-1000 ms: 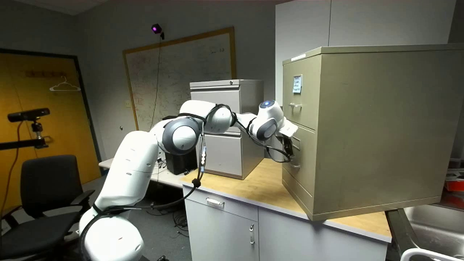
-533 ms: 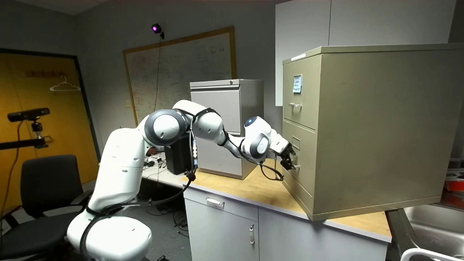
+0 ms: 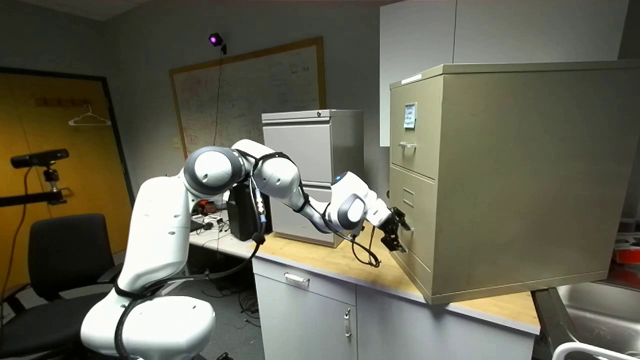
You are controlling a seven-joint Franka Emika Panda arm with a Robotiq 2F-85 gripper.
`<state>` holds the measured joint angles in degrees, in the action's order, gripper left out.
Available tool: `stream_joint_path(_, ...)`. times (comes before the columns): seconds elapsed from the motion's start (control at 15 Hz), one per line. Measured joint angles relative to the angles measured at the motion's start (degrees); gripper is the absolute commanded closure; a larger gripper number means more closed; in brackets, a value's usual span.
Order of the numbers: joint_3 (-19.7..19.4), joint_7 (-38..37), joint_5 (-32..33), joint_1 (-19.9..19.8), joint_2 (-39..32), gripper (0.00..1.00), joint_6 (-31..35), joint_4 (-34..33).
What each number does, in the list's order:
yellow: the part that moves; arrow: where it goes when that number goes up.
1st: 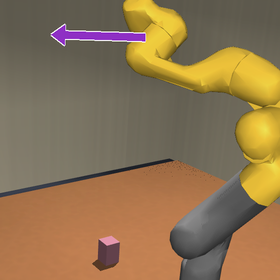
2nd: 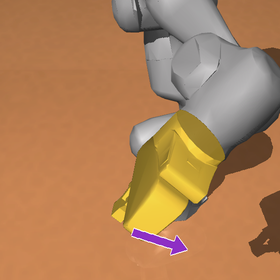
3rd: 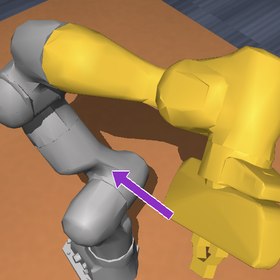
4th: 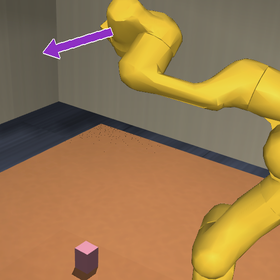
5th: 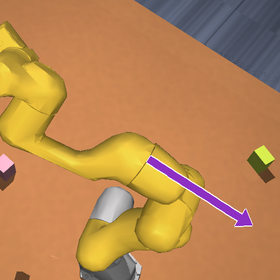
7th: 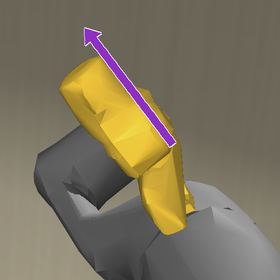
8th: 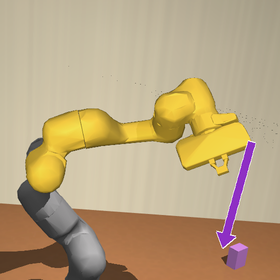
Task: Open the bottom drawer on the right
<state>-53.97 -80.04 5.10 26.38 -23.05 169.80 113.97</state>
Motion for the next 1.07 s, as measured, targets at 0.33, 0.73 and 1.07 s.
stream_joint_path(0.33,-3.7,-0.8,0.0,5.6,0.1,0.0,0.0,-0.4)
stream_joint_path(0.73,-2.3,-0.5,-0.4,6.1,0.1,0.0,-2.0,-2.6)
stream_joint_path(1.07,3.2,1.7,-1.5,1.7,-0.5,0.0,-7.6,-8.7)
